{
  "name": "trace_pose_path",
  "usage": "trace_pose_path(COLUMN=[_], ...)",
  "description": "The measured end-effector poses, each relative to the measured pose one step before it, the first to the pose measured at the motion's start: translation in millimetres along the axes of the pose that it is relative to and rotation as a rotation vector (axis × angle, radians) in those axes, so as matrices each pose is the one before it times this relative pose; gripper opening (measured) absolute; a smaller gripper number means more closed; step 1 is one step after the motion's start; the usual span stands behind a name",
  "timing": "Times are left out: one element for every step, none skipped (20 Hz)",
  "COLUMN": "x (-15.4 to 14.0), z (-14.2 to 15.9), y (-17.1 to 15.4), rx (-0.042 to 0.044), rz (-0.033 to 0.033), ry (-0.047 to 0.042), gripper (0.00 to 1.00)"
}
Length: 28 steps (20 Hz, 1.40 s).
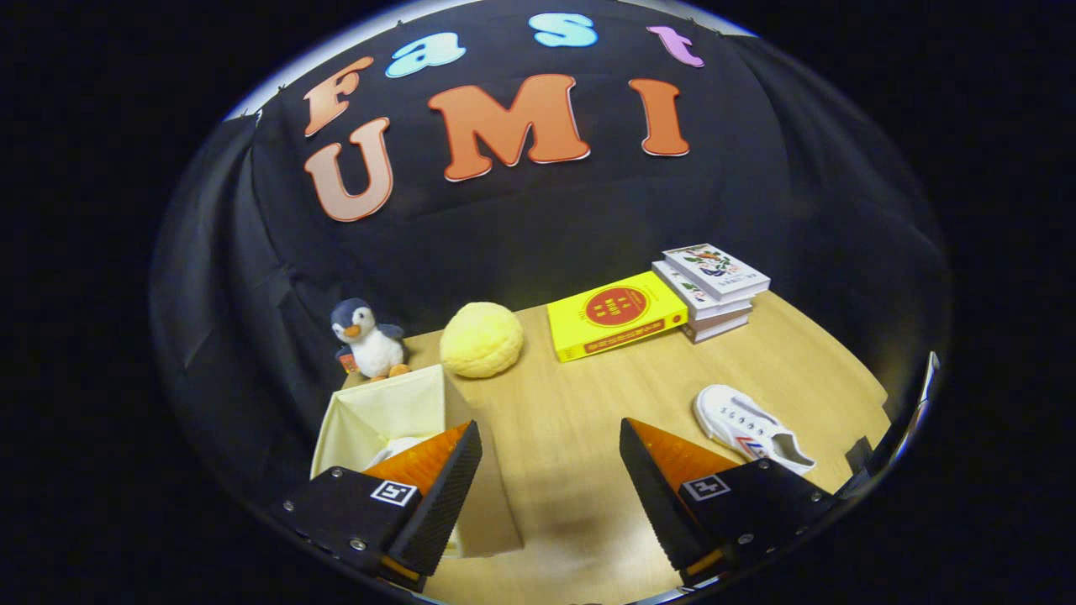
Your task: Open the storage box then place both shoes into the box .Put the left shoe in first, then the right shoe, with the right side of both shoes facing outward in a uniform manner.
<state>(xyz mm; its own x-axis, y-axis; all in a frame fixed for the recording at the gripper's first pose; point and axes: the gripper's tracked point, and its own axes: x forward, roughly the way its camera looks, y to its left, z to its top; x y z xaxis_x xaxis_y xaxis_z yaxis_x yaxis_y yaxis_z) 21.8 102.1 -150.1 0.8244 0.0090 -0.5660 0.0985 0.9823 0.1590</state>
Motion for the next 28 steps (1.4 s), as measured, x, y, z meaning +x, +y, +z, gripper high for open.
trace_pose_path(x=[0.11,0.82,1.87,2.24,2.05,3.20,3.54,3.57,4.52,4.46,6.16,5.29,4.67,4.67,4.40,5.59,6.15,3.98,4.11,6.12,5.66,4.53,6.33,4.54,5.69,3.47,5.94,4.31], z=[2.20,1.05,-0.03,-0.47,-1.13,-1.64,-2.06,-3.23,-3.23,-3.71,-4.22,-5.02,-5.76,-6.02,-6.76,-6.79,-7.38,-6.95,-7.10,-6.58,-7.18,-5.89,-6.39,-5.15,-4.58,-3.83,-1.30,-0.70], y=[-21.20,-18.91,-19.85,-18.94,-19.61,-18.24,-15.81,-14.94,-14.64,-14.75,-15.03,-12.78,-11.86,-10.50,-9.12,-8.29,-5.50,-5.72,-4.93,-2.87,-3.24,-3.16,-1.57,-1.19,-0.13,-0.11,0.42,-0.09], rx=[-0.00249,-0.00445,-0.00634,-0.00499,-0.00343,-0.00277,-0.00124,-0.00074,-0.00232,-0.00917,-0.01389,-0.01780,-0.01687,-0.01551,-0.01410,-0.01138,-0.01121,-0.00753,-0.00456,-0.00427,-0.00621,-0.01180,-0.01384,-0.01269,-0.01065,-0.00849,-0.00892,-0.00560], rz=[-0.01799,-0.01658,-0.01376,-0.01495,-0.01603,-0.01286,-0.01061,-0.00581,-0.00453,-0.00638,-0.01043,-0.00750,-0.00635,-0.00262,-0.00136,-0.00233,0.00274,0.00348,0.00448,0.00666,0.00484,0.00234,0.00111,0.00195,0.00522,0.00312,0.00555,0.00186], ry=[-0.00019,0.00214,0.00621,0.00530,0.00620,0.00862,0.00966,0.01391,0.01310,0.01355,0.01220,0.01230,0.01434,0.01520,0.01478,0.01558,0.01634,0.01597,0.01537,0.01763,0.01545,0.01532,0.01479,0.01461,0.01354,0.01108,0.00775,0.00531], gripper=[0.99,0.99,0.99,0.99,0.99,0.99,0.99,0.99,0.99,0.98,0.99,0.99,0.99,0.99,0.99,0.99,0.99,0.99,0.99,0.99,0.99,0.99,0.99,0.99,0.99,0.99,0.99,0.99])
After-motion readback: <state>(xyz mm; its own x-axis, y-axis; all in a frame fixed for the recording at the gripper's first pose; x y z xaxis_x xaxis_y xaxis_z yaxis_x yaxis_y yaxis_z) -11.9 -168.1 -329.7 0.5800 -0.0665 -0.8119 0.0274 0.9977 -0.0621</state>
